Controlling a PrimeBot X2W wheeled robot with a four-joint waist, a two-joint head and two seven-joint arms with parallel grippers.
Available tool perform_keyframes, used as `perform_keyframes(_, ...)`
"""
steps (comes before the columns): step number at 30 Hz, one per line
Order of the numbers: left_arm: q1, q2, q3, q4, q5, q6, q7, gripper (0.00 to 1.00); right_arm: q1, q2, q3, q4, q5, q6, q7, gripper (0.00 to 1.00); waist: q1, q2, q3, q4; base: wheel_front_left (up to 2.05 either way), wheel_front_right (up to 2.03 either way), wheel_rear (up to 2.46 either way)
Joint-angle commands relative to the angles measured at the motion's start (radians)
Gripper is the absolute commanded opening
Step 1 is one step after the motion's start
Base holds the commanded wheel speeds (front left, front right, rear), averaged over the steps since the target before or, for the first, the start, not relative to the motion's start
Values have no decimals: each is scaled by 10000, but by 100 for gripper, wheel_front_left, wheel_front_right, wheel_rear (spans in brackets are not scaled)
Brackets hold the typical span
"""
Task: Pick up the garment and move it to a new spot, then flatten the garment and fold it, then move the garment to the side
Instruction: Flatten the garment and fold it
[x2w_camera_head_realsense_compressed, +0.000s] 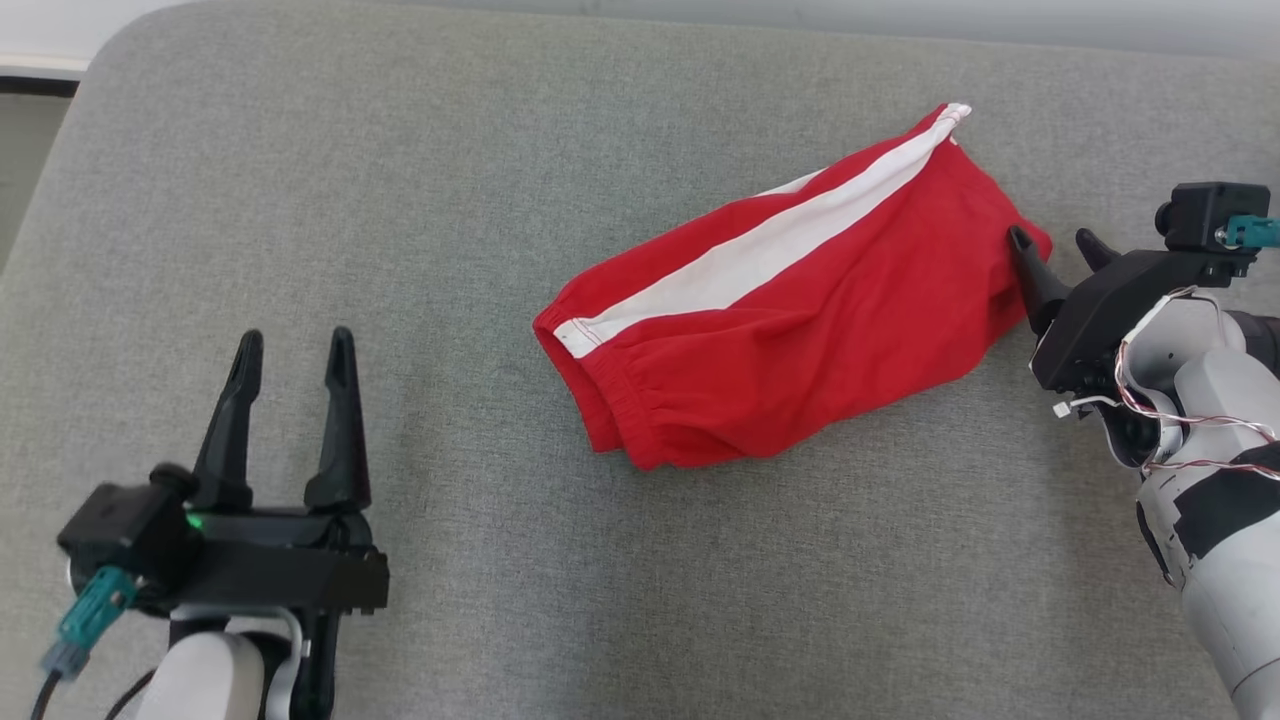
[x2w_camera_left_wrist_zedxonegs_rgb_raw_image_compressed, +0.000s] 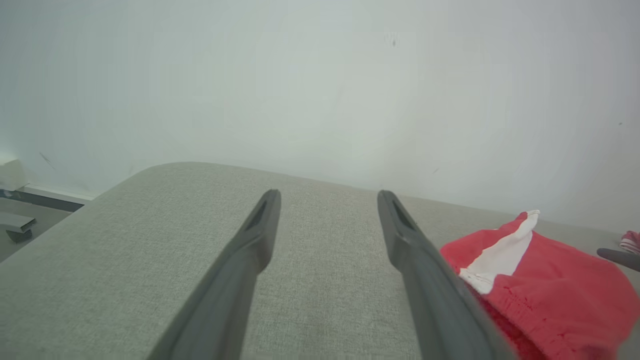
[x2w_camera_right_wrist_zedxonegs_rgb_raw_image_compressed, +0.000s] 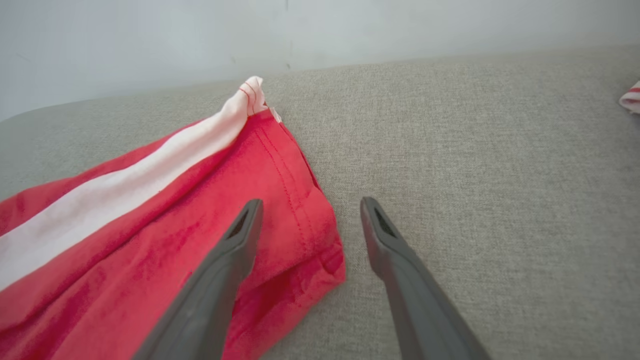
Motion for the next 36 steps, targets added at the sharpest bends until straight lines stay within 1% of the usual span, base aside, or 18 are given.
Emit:
perform_keyframes(1,183,-122,263,-21,228,-136,-3,100,-77,-48,76,154,-107,26,-86,100,1,0,38,52,0,0,0)
perform_keyframes(4,446,-536,695,26,684,-486,-2,100,-264,-9,179,561,-166,25,-219,100,1,0,68,121,0,0,0)
perform_keyframes(10,621,-983,1154,327,1264,-954,-2,100,-464,190,472,1415,-228,25,-24,100,1,0,94,246,0,0,0)
perform_keyframes(11,644,-1025,1213,397,1307,-981,-1,100,-447,243,514,1516,-140,26,67,90,1,0,90,242,0,0,0)
perform_keyframes(12,643,-1062,1272,447,1374,-1024,-2,100,-430,312,543,1576,-32,26,142,40,1,0,87,236,0,0,0)
perform_keyframes(13,625,-1091,1321,475,1412,-1057,-2,100,-436,349,579,1588,35,26,115,0,1,0,79,226,0,0,0)
perform_keyframes(19,730,-1162,1557,631,1566,-1179,-1,100,-348,378,688,1468,467,25,-171,0,1,0,-113,1,0,0,0)
perform_keyframes(25,990,-1182,1792,681,1768,-1261,-2,100,292,260,808,1084,1270,25,-628,0,1,0,-663,-507,0,0,0)
perform_keyframes(32,1413,-1190,2048,695,1974,-1336,-3,100,1847,-328,900,98,2476,25,-925,0,1,0,-1208,-1183,0,0,0)
perform_keyframes(36,1563,-1189,2088,658,1973,-1352,-3,100,2819,-818,624,-409,3187,25,-1152,0,1,0,-1350,-1422,0,0,0)
